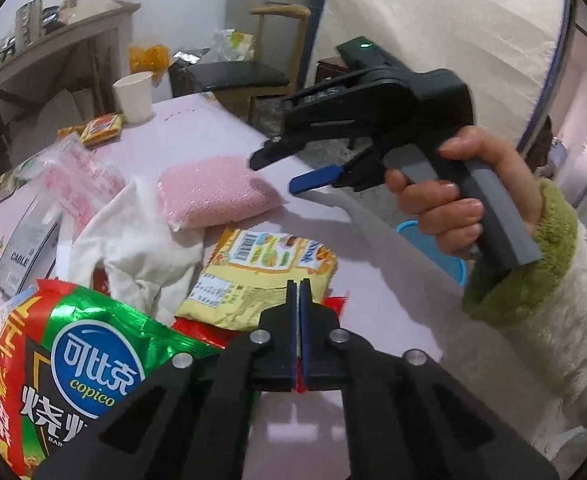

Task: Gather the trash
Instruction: 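Grasp the pink sponge with the right gripper while the left grasps the yellow packet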

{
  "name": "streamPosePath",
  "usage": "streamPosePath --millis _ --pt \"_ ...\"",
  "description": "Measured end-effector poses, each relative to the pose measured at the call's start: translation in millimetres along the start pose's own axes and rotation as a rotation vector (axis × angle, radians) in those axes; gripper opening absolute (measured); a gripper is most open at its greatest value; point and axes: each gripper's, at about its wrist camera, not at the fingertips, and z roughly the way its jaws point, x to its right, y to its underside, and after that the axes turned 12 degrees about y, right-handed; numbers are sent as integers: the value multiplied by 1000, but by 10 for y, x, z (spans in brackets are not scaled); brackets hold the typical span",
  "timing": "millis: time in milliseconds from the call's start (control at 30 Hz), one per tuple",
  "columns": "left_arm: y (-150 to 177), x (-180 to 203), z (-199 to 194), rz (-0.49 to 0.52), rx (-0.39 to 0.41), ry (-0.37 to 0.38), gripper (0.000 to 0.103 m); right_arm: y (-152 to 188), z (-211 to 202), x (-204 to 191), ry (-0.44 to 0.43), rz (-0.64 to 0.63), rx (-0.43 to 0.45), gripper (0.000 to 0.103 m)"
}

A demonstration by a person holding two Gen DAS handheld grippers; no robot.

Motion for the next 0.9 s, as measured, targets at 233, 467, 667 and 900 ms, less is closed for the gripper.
streamPosePath --millis 233,467,667,900 --pt "40 179 113 54 -40 -49 45 -10 0 -123 51 -44 19 64" --pt "38 118 240 14 -64 -72 47 -5 60 -155 64 -50 4 64" --pt "38 90 266 21 -76 -52 21 -12 73 -138 60 -42 -7 65" --pt "21 49 185 3 -38 -35 9 -27 123 -192 83 -49 -23 65"
